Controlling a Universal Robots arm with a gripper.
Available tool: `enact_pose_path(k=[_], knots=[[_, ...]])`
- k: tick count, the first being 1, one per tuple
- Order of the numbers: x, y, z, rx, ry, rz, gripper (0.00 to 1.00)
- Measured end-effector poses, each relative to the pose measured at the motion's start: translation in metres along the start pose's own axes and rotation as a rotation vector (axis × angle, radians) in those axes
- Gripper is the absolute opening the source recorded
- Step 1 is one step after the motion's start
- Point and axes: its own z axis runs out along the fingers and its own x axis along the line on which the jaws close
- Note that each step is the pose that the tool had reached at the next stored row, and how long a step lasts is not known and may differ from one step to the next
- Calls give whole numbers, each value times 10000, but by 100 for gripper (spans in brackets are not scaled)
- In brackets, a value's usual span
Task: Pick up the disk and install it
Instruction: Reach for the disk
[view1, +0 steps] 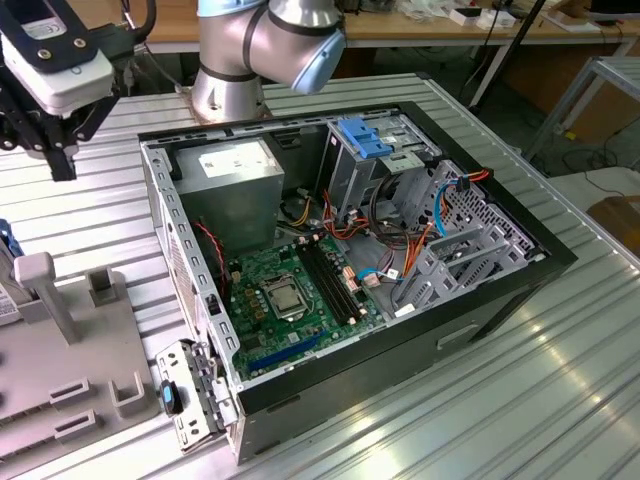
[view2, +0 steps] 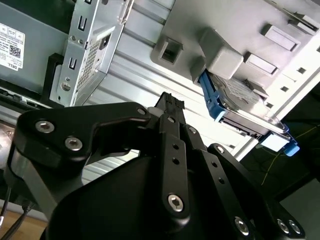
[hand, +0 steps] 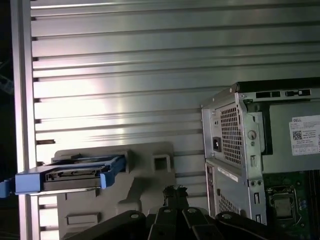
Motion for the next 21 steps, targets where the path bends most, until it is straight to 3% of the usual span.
enact_pose_path(k=[9,15,21], knots=[[410,-30,-11,-53,4,2,11],[615,-45,-17,-66,4,2,11],[864,-64,-24,-68,5,2,11]])
